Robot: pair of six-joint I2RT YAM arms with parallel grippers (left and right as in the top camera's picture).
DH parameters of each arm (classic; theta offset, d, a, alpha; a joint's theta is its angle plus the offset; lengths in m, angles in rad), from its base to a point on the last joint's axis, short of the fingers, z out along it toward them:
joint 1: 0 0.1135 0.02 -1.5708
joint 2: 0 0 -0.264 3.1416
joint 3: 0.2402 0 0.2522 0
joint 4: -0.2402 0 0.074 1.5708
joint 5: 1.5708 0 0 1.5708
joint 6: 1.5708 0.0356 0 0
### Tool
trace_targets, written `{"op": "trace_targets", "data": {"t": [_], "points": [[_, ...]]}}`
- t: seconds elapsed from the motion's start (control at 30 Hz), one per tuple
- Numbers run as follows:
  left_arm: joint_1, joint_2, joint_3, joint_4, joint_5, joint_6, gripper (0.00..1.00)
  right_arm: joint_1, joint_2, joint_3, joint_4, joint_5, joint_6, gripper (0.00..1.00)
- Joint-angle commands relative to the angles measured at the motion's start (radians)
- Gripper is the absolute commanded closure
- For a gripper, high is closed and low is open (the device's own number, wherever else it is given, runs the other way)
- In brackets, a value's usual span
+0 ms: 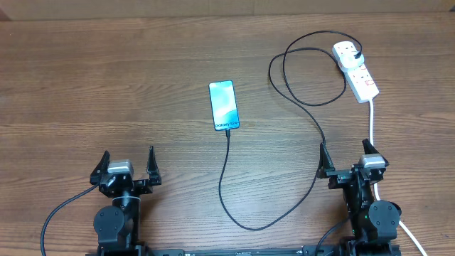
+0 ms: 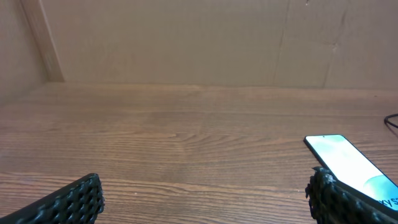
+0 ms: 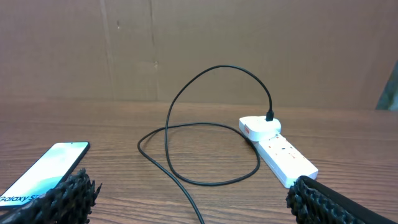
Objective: Plug charger to phone and switch on socket
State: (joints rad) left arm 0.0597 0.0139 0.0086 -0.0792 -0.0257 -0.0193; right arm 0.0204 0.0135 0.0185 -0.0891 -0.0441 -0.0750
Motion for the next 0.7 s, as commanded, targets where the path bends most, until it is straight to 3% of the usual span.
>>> {"op": "trace_targets", "data": {"t": [0.0, 0.67], "points": [[0.007, -0.011, -0.004, -0.002, 0.008, -0.014, 0.00, 0.001, -0.011, -0.011, 0.007, 0.002, -0.002, 0.00], [0.007, -0.010, -0.004, 0.002, 0.016, -0.014, 0.00, 0.001, -0.011, -0.011, 0.007, 0.002, -0.002, 0.00]]}}
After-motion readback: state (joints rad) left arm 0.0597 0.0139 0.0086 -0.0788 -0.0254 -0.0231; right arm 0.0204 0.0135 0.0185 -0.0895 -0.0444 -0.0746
